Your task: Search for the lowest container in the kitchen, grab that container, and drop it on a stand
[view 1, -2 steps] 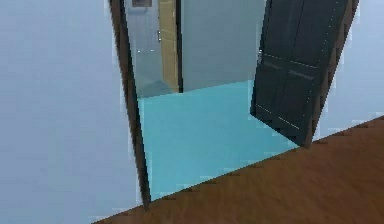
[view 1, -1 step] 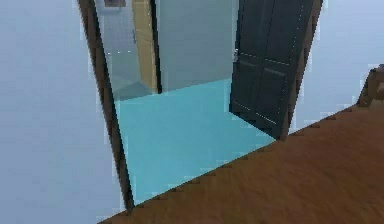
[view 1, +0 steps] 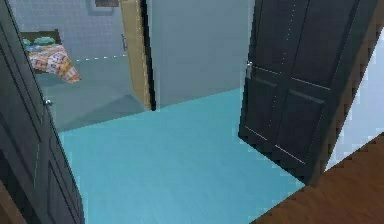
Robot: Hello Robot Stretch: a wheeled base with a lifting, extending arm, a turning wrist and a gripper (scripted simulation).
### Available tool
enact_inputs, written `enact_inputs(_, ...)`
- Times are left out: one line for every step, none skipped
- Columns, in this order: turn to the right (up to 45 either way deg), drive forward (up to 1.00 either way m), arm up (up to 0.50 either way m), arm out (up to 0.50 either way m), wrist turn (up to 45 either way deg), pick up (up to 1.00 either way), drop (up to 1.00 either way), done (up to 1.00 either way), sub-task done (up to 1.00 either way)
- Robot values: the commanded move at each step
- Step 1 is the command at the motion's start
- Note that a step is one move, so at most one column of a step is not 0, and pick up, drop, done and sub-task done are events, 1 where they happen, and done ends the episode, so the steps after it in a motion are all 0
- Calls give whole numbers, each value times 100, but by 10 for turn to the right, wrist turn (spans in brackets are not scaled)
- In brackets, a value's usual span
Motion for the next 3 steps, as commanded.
enact_inputs(-60, 0, 0, 0, 0, 0, 0, 0, 0)
enact_inputs(0, 100, 0, 0, 0, 0, 0, 0, 0)
enact_inputs(0, 25, 0, 0, 0, 0, 0, 0, 0)
